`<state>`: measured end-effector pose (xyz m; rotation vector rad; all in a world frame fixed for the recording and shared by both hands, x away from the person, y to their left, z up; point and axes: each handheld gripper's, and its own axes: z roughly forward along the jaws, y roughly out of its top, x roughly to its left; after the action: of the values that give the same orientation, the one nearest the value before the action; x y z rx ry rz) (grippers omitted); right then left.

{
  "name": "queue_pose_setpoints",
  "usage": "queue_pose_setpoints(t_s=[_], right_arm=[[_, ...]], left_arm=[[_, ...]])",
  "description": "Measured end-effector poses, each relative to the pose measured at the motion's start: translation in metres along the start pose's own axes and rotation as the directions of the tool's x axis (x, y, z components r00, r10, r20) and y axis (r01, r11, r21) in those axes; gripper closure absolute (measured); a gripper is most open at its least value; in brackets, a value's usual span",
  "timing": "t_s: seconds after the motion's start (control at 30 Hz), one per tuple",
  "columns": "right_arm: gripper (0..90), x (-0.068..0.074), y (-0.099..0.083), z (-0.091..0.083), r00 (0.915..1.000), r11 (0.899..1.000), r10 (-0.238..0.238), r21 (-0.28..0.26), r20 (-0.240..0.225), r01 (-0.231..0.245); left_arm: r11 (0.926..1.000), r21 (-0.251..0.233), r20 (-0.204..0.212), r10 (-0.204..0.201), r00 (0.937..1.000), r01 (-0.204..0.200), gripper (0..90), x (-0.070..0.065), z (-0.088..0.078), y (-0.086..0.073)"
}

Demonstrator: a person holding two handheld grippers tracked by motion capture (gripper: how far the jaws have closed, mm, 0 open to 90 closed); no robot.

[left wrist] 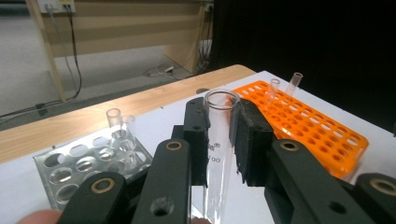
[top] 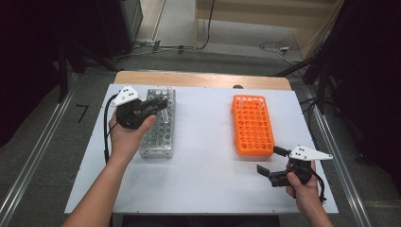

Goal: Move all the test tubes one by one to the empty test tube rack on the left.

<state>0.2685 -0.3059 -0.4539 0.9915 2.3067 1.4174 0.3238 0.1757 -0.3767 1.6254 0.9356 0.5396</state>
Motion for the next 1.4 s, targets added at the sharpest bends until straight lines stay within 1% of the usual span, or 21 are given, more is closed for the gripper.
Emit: queue_pose_setpoints(t_s=[0.13,0.3,0.47,0.57,0.63,0.73,0.83,0.9,1.0,1.13,1.33,1.4], right_arm=[[0.0,-0.002,-0.001,0.000,1.0000,1.000,-0.001,0.000,0.005,0.001],[0.0,-0.004,-0.002,-0.001,1.0000,1.000,0.003,-0.002,0.008,-0.003],[0.0,-0.004,-0.002,-0.001,0.9999,1.000,0.004,-0.002,0.012,-0.004],[0.0,-0.005,-0.003,-0.002,0.9999,1.000,0.006,-0.002,0.014,-0.006],[0.0,-0.005,-0.003,-0.002,0.9998,1.000,0.009,-0.003,0.016,-0.009],[0.0,-0.005,-0.004,-0.002,0.9998,1.000,0.012,-0.003,0.016,-0.012],[0.0,-0.006,-0.004,-0.001,0.9998,1.000,0.010,-0.001,0.016,-0.010],[0.0,-0.006,-0.004,-0.001,0.9998,1.000,0.013,-0.002,0.015,-0.013],[0.0,-0.006,-0.005,-0.001,0.9998,1.000,0.013,-0.001,0.014,-0.013],[0.0,-0.007,-0.005,-0.001,0.9998,1.000,0.015,-0.001,0.014,-0.015],[0.0,-0.006,-0.006,0.000,0.9999,1.000,0.014,-0.003,0.008,-0.014],[0.0,-0.005,-0.005,0.001,0.9998,1.000,0.017,-0.005,0.008,-0.017]], left_arm=[[1.0000,0.004,-0.023,0.006,0.9997,-0.006,76.7,0.007,0.006,0.005],[1.0000,-0.001,-0.048,-0.001,0.9988,0.001,76.7,0.017,0.016,0.009],[1.0000,0.002,-0.065,-0.008,0.9978,0.008,76.7,0.024,0.033,0.010],[1.0000,0.007,-0.087,0.002,0.9962,-0.002,76.7,0.028,0.043,0.009],[1.0000,-0.005,-0.097,-0.007,0.9953,0.006,76.6,0.032,0.050,0.008],[0.9997,-0.002,-0.109,-0.023,0.9938,0.023,76.7,0.038,0.059,0.006],[0.9991,-0.013,-0.117,-0.041,0.9923,0.040,76.7,0.042,0.067,0.002],[0.9991,-0.014,-0.127,-0.043,0.9910,0.041,76.7,0.044,0.071,0.000],[0.9996,-0.012,-0.148,-0.026,0.9887,0.024,76.7,0.045,0.076,-0.003],[0.9998,-0.011,-0.164,-0.016,0.9863,0.014,76.7,0.047,0.081,-0.006],[1.0000,0.005,-0.174,-0.007,0.9848,0.008,76.6,0.047,0.089,-0.012],[0.9996,0.018,-0.180,-0.017,0.9835,0.020,76.6,0.047,0.092,-0.014]])
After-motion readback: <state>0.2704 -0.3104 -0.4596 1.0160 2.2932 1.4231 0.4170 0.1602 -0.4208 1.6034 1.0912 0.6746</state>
